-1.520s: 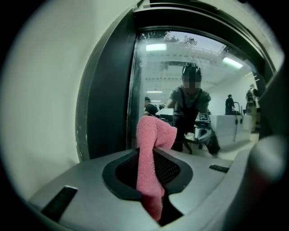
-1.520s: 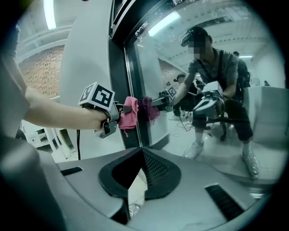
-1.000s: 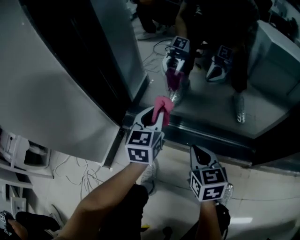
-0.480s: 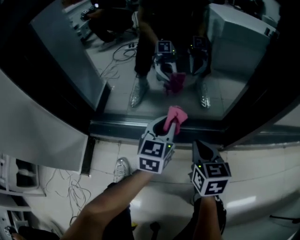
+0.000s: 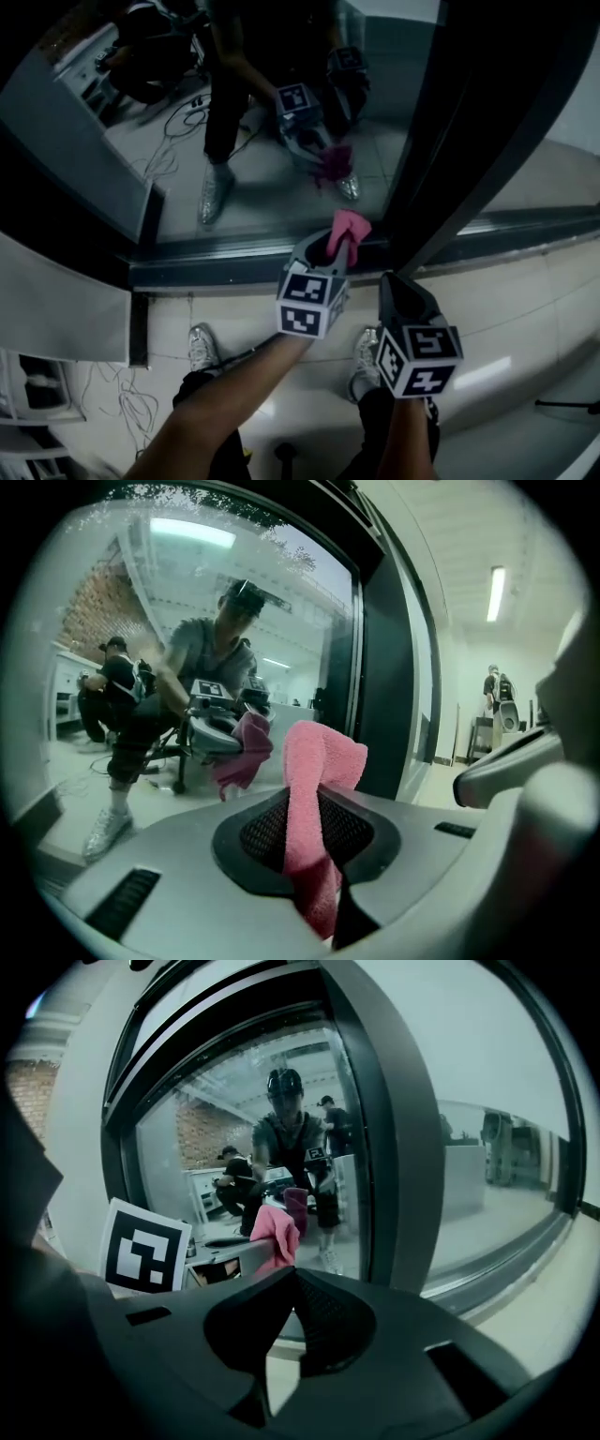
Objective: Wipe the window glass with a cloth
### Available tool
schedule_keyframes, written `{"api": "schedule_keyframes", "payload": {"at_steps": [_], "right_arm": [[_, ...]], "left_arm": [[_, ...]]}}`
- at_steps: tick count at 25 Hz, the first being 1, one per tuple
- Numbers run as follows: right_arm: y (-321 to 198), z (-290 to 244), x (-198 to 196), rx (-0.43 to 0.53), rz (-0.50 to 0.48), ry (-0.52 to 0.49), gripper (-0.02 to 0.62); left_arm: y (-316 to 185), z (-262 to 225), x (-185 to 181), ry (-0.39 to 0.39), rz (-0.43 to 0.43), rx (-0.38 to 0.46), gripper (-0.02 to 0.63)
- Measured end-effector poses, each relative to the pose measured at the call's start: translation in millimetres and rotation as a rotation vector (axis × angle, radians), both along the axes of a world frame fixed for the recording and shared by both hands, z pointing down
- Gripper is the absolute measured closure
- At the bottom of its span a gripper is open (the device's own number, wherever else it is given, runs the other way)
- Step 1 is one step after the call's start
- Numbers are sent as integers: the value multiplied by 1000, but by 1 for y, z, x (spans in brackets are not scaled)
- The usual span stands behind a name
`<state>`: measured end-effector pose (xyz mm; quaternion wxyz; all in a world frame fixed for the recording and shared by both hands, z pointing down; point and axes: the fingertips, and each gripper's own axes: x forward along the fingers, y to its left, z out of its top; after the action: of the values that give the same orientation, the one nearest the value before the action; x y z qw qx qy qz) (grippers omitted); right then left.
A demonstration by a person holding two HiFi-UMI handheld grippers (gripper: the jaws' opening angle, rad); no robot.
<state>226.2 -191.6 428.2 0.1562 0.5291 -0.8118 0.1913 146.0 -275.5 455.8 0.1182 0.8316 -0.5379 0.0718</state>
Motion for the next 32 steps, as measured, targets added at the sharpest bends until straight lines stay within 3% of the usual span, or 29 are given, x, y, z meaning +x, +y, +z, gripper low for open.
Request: {"api": "schedule_keyframes", "payload": {"at_steps": [7, 14, 25, 32], "right_arm": [[-7, 6, 48, -25, 50, -18, 589], [-6, 11, 68, -51, 60, -18, 589], [-10, 11, 80, -61, 76, -53, 589], [-11, 7, 61, -60, 27, -69, 589]], "left_arm": [[-31, 22, 70, -21, 45, -19, 545], [-58, 40, 102, -12, 31, -32, 545], [-79, 57, 112, 12, -5, -51, 545], [-72, 56, 90, -26, -29, -36, 545]]}}
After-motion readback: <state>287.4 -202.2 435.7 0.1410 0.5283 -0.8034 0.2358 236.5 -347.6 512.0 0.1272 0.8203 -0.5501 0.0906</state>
